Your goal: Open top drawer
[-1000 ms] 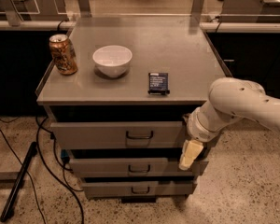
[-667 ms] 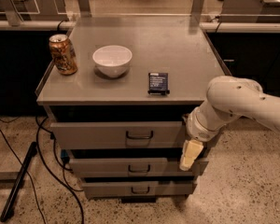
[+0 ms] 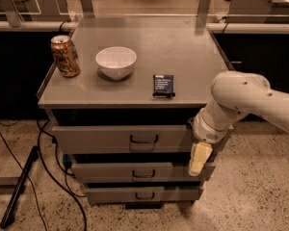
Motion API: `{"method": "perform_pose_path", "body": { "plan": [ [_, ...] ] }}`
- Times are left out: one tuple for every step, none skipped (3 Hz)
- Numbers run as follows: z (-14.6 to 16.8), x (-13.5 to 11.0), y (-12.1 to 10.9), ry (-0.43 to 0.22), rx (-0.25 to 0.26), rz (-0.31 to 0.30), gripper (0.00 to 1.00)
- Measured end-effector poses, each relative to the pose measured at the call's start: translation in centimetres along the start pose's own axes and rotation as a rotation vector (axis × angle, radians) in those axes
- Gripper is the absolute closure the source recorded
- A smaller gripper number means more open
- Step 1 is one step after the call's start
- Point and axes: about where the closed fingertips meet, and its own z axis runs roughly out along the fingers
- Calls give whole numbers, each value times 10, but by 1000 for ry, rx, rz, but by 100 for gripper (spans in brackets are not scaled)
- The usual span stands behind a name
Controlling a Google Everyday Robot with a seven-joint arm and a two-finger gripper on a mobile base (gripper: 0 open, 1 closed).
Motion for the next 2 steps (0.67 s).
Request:
{"method": "perform_pose_path", "body": {
  "plan": [
    [-6,0,9,23,-67,-7,0],
    [-9,-1,17,39,-131,-17,0]
  ]
}}
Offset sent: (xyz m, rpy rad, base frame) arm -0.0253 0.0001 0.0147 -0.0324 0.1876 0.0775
